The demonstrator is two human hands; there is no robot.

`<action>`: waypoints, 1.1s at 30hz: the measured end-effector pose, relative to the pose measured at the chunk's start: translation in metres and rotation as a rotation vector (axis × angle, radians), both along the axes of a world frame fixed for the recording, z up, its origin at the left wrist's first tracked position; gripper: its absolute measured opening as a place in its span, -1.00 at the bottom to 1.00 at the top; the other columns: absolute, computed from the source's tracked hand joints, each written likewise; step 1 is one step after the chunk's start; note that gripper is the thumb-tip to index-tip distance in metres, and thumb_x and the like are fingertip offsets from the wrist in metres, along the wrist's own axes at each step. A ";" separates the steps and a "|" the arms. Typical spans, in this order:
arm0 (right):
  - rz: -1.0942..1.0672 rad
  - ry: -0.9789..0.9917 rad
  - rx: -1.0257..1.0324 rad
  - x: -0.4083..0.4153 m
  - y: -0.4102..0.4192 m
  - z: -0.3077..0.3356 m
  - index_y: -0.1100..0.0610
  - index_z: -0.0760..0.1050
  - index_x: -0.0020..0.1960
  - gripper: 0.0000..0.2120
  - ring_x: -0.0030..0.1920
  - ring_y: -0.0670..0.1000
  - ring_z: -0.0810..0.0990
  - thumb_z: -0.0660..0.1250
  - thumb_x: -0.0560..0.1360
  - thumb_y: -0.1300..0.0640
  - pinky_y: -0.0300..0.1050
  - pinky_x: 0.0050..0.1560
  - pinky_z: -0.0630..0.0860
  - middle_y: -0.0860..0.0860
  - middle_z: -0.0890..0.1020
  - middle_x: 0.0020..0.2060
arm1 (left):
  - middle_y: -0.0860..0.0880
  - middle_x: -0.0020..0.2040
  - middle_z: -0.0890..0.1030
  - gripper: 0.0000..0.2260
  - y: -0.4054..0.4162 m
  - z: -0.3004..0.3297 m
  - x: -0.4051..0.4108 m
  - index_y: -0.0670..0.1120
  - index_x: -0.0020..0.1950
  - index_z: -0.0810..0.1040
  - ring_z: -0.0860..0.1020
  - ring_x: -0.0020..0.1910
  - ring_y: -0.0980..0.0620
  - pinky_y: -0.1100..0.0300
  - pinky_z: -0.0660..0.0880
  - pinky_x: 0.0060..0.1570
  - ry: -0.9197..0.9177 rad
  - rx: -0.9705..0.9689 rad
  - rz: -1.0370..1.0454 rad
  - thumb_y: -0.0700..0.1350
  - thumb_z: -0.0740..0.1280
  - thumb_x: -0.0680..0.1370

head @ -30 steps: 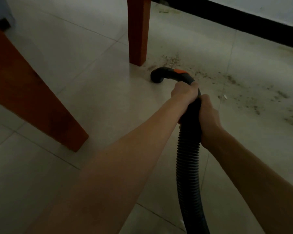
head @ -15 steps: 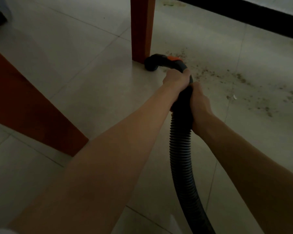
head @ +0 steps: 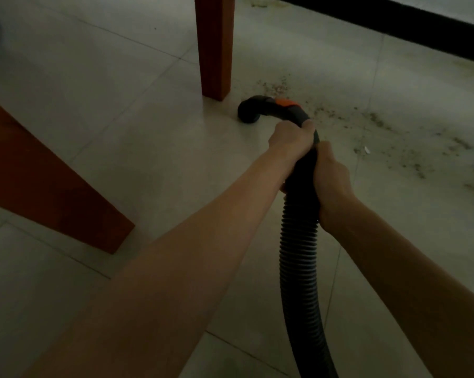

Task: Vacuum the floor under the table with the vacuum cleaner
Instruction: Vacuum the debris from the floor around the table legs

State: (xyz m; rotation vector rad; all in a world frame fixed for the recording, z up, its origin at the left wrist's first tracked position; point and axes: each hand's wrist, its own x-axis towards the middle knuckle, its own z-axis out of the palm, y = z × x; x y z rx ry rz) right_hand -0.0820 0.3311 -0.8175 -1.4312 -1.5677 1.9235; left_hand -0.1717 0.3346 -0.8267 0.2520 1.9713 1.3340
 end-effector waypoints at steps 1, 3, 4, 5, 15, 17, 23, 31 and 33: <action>-0.009 -0.006 0.004 0.004 0.002 0.002 0.22 0.50 -0.01 -0.66 -0.53 0.01 0.58 0.12 0.61 -0.03 -0.10 -0.37 0.60 0.06 0.60 -0.47 | -0.19 0.27 0.50 -0.57 0.002 0.003 0.005 -0.26 0.38 0.35 0.50 0.21 -0.16 0.04 0.45 0.22 0.004 0.002 -0.010 -0.01 0.17 0.61; -0.033 -0.004 0.000 0.013 0.004 0.006 0.21 0.50 -0.07 -0.67 -0.55 -0.01 0.58 0.13 0.60 -0.03 -0.12 -0.38 0.59 0.03 0.58 -0.56 | -0.20 0.26 0.50 -0.58 0.004 0.006 0.016 -0.27 0.36 0.36 0.50 0.21 -0.17 0.03 0.44 0.23 0.006 0.004 -0.019 -0.02 0.16 0.61; -0.046 -0.005 0.000 0.018 0.005 0.007 0.20 0.50 -0.11 -0.67 -0.56 -0.01 0.57 0.13 0.60 -0.03 -0.13 -0.40 0.58 0.01 0.57 -0.58 | -0.20 0.26 0.50 -0.59 0.006 0.008 0.021 -0.27 0.36 0.36 0.50 0.21 -0.17 0.02 0.44 0.23 0.001 0.004 -0.022 -0.03 0.17 0.61; -0.059 -0.005 0.000 0.023 0.006 0.008 0.19 0.49 -0.14 -0.67 -0.57 -0.02 0.56 0.13 0.60 -0.03 -0.14 -0.42 0.57 0.01 0.57 -0.59 | -0.20 0.26 0.50 -0.59 0.007 0.010 0.026 -0.27 0.35 0.36 0.50 0.21 -0.17 0.01 0.44 0.23 -0.006 0.004 -0.027 -0.03 0.17 0.61; -0.119 0.022 -0.021 0.048 0.018 0.009 0.21 0.50 -0.10 -0.67 -0.45 0.07 0.60 0.15 0.60 -0.02 0.03 -0.24 0.62 0.11 0.62 -0.41 | -0.21 0.23 0.52 -0.61 0.022 0.019 0.055 -0.28 0.34 0.37 0.51 0.18 -0.18 0.00 0.45 0.22 -0.050 -0.005 -0.108 -0.05 0.17 0.61; -0.111 0.012 -0.014 0.043 0.018 0.007 0.22 0.50 -0.08 -0.68 -0.44 0.07 0.61 0.15 0.60 -0.01 0.03 -0.24 0.62 0.12 0.62 -0.39 | -0.21 0.23 0.52 -0.60 0.021 0.018 0.050 -0.27 0.34 0.37 0.51 0.18 -0.18 0.01 0.45 0.21 -0.028 -0.012 -0.114 -0.04 0.16 0.61; -0.065 0.011 -0.031 0.027 0.012 0.001 0.23 0.49 0.01 -0.67 -0.43 0.07 0.61 0.13 0.60 -0.02 0.01 -0.23 0.63 0.13 0.62 -0.35 | -0.19 0.25 0.51 -0.56 0.014 0.012 0.033 -0.27 0.37 0.36 0.50 0.20 -0.16 0.05 0.45 0.21 0.028 -0.025 -0.094 -0.01 0.15 0.61; -0.094 0.011 -0.054 0.055 0.012 0.010 0.19 0.49 -0.15 -0.67 -0.57 -0.02 0.57 0.13 0.60 -0.02 -0.16 -0.43 0.57 0.01 0.57 -0.59 | -0.17 0.29 0.48 -0.59 0.014 0.021 0.061 -0.26 0.38 0.31 0.47 0.23 -0.13 0.13 0.40 0.11 0.018 -0.046 -0.073 -0.03 0.13 0.63; -0.106 0.002 -0.063 0.066 0.014 0.015 0.21 0.49 -0.13 -0.66 -0.58 -0.02 0.56 0.13 0.60 -0.02 -0.17 -0.48 0.56 0.03 0.57 -0.58 | -0.18 0.28 0.48 -0.60 0.015 0.024 0.074 -0.26 0.38 0.32 0.48 0.22 -0.13 0.13 0.40 0.08 0.007 -0.052 -0.087 -0.04 0.12 0.64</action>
